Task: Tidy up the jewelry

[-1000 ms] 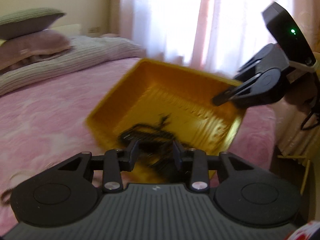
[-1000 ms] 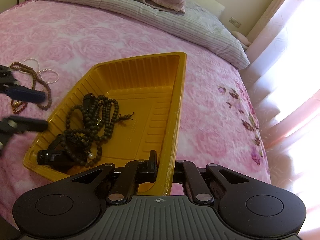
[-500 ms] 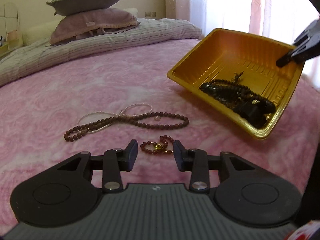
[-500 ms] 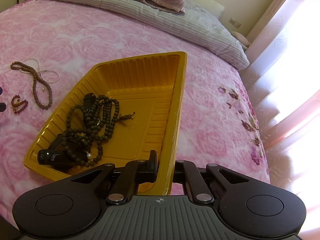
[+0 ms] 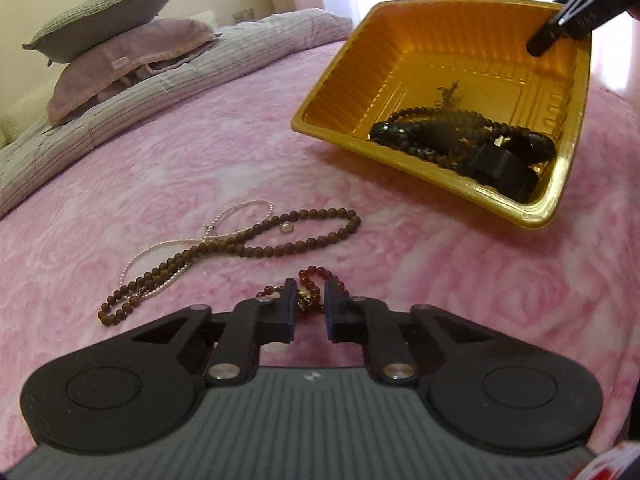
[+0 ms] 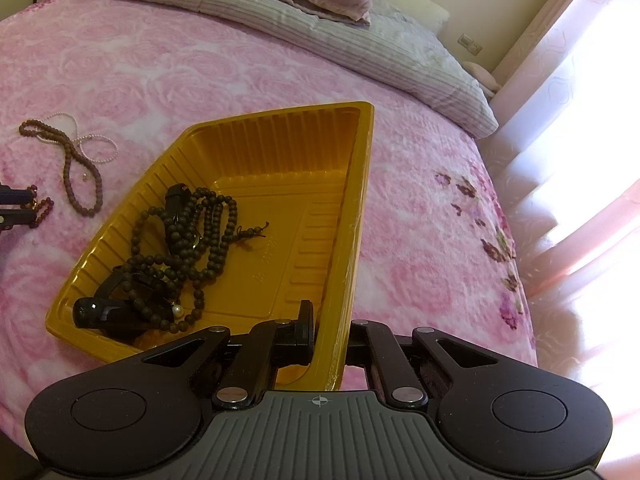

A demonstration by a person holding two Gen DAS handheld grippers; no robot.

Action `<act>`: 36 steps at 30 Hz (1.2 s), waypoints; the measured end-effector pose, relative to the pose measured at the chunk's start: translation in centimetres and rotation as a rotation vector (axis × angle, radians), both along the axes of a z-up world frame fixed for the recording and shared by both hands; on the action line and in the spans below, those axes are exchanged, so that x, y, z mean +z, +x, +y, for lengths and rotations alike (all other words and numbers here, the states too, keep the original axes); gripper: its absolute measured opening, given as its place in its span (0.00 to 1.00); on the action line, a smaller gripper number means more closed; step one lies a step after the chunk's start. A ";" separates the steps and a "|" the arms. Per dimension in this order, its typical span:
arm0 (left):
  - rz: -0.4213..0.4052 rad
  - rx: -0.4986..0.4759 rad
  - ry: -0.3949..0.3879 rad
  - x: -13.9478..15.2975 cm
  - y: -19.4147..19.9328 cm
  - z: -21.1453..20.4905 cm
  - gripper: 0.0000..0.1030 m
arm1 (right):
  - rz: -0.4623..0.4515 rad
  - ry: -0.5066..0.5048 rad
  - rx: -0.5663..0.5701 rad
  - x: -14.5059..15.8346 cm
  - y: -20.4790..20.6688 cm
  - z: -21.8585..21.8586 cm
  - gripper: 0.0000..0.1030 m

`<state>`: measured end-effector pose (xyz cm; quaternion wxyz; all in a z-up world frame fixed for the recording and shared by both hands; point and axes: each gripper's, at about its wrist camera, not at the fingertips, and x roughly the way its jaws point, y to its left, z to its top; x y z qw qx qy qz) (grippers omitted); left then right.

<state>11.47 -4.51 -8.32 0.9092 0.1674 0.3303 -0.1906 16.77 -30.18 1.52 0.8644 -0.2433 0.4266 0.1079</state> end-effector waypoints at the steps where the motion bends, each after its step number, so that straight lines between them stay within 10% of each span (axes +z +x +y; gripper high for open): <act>1: 0.003 -0.004 0.003 0.0 -0.1 -0.1 0.05 | 0.000 0.000 0.000 0.0 0.0 0.0 0.06; 14: -0.053 0.031 -0.069 4.4 -0.7 0.8 0.04 | -0.005 -0.002 0.006 0.1 0.1 0.0 0.06; 36: 0.008 -0.125 -0.452 12.1 4.2 -4.9 0.04 | -0.004 0.000 0.008 0.1 -0.1 0.2 0.06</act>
